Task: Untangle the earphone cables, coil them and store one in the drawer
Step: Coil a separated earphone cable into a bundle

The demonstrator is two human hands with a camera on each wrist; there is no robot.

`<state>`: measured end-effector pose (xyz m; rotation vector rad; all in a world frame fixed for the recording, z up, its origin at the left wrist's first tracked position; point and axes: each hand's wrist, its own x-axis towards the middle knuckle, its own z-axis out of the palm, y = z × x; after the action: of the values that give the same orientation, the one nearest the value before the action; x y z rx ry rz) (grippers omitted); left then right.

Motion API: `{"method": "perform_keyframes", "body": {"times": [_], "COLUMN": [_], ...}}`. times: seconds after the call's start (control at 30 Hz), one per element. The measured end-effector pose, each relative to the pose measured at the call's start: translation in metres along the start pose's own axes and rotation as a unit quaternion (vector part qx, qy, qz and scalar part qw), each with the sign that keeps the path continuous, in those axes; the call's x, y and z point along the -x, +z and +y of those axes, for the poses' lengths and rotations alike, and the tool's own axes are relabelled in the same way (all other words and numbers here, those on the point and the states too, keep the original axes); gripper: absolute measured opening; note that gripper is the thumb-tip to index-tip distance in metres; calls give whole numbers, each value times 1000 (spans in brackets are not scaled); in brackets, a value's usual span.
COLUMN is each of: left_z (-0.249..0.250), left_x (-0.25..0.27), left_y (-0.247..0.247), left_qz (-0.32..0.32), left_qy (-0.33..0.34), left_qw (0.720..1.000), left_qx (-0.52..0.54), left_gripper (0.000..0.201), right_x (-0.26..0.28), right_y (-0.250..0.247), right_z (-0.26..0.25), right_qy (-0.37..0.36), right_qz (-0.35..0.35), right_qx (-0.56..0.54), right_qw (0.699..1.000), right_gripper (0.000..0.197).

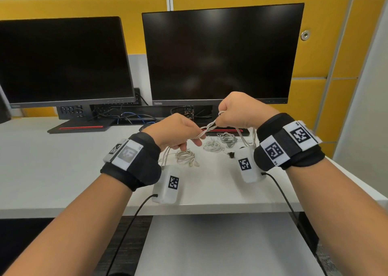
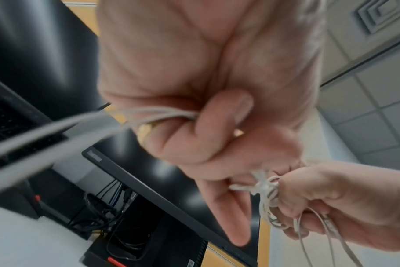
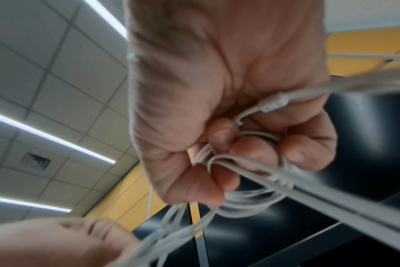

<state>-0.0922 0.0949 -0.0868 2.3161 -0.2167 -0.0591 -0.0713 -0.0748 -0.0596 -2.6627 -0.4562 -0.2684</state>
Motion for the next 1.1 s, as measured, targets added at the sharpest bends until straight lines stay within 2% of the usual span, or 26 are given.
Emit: {"method": "perform_keyframes", "body": {"times": [0.1, 0.17, 0.23, 0.3, 0.4, 0.43, 0.53, 0.7, 0.83, 0.9, 1.0, 1.1], "left_z": [-2, -4, -7, -8, -7, -7, -6, -5, -4, -4, -5, -4], "left_x": [3, 3, 2, 1, 2, 2, 2, -2, -5, -5, -5, -4], "left_y": [0, -3, -6, -10, -13, -13, -12, -6, -4, -4, -2, -4], "left_qz": [-15, -3, 15, 46, 62, 62, 58, 56, 59, 53, 43, 43], "left_qy": [10, 53, 86, 102, 98, 96, 82, 98, 113, 118, 128, 142], "left_qw": [1000, 995, 987, 988, 993, 993, 995, 987, 977, 974, 972, 975], "left_qx": [7, -81, -132, -109, 10, 34, -11, -115, -168, -185, -191, -163], "left_gripper": [31, 30, 20, 16, 26, 29, 37, 43, 43, 43, 43, 39], "right_x": [-2, -1, -2, -2, -4, -4, -5, -3, -5, -5, -5, -2], "right_y": [3, 3, 1, 1, 2, 2, 1, 0, 1, 2, 4, 4], "right_z": [3, 4, 4, 4, 6, 6, 9, 11, 10, 10, 12, 12], "right_qy": [10, 18, 18, 17, 24, 26, 29, 29, 75, 79, 44, -6], "right_qz": [14, 11, 2, -7, -21, -25, -46, -43, -59, -70, -95, -128], "right_qx": [38, 51, 64, 84, 98, 92, 28, -75, -229, -265, -298, -289], "right_qw": [999, 998, 998, 996, 995, 995, 998, 996, 969, 958, 949, 949], "right_gripper": [27, 26, 26, 22, 10, 12, 26, 21, 10, 15, 36, 23]}}
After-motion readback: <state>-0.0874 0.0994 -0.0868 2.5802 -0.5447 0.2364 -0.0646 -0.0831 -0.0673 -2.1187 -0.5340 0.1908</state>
